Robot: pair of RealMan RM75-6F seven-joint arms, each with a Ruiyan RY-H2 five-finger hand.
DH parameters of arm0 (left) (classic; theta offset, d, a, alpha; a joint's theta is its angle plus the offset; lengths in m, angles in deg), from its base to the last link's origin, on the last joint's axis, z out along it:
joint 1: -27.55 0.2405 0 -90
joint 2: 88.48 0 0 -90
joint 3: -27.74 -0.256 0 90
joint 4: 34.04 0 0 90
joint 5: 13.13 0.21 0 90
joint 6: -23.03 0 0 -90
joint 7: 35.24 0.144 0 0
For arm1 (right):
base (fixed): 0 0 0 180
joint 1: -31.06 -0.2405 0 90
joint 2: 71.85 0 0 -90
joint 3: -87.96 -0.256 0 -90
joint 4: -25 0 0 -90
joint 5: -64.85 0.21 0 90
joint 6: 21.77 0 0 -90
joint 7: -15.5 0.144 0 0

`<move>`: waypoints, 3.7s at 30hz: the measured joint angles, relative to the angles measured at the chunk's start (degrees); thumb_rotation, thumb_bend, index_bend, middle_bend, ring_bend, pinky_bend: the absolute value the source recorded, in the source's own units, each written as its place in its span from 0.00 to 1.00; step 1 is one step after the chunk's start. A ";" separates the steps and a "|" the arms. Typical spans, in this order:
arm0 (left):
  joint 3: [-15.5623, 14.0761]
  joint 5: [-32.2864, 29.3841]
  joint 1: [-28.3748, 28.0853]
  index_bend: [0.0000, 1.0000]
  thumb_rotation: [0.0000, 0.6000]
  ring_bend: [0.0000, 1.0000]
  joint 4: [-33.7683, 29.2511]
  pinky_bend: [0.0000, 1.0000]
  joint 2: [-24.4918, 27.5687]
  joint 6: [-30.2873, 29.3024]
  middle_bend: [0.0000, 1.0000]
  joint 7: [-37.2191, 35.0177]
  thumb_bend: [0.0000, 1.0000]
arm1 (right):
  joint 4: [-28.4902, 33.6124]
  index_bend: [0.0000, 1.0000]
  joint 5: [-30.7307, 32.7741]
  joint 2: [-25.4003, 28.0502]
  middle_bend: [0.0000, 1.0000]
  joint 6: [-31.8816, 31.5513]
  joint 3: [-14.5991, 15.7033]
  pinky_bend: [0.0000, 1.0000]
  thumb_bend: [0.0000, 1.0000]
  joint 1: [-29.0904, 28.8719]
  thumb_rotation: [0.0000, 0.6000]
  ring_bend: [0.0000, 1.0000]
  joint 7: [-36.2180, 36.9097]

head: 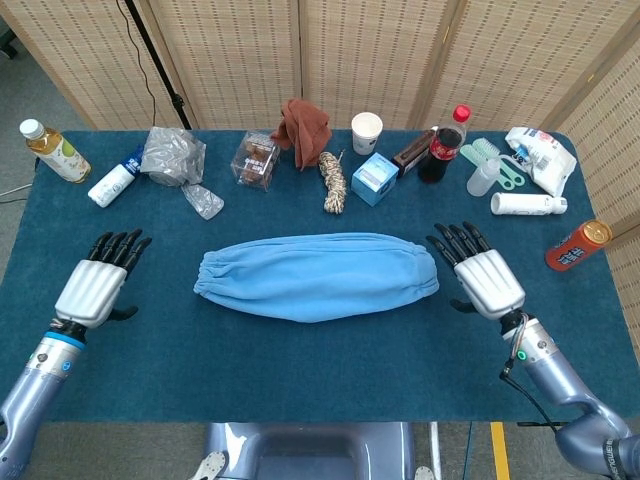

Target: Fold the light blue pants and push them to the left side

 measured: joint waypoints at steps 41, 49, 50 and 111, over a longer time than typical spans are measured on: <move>-0.37 2.66 12.70 0.00 1.00 0.00 1.38 0.00 7.59 -5.12 0.00 -19.14 0.04 | -28.57 0.10 -12.49 -18.67 0.00 3.85 4.70 0.14 0.00 -6.88 1.00 0.00 -3.33; -0.03 3.09 13.13 0.00 1.00 0.00 1.59 0.00 7.73 -4.97 0.00 -19.86 0.04 | -38.37 0.24 -14.08 -23.04 0.11 1.61 5.75 0.25 0.15 -7.78 1.00 0.03 1.31; 0.01 3.09 13.15 0.00 1.00 0.00 1.64 0.00 7.76 -4.88 0.00 -19.92 0.04 | -39.35 0.27 -14.23 -23.51 0.13 1.31 5.92 0.26 0.20 -7.83 1.00 0.05 2.06; 1.59 3.08 13.47 0.00 1.00 0.00 4.57 0.00 9.27 -0.34 0.00 -28.07 0.04 | -30.48 0.57 3.77 -44.55 0.42 12.46 -14.23 0.45 0.63 -33.00 1.00 0.31 -2.44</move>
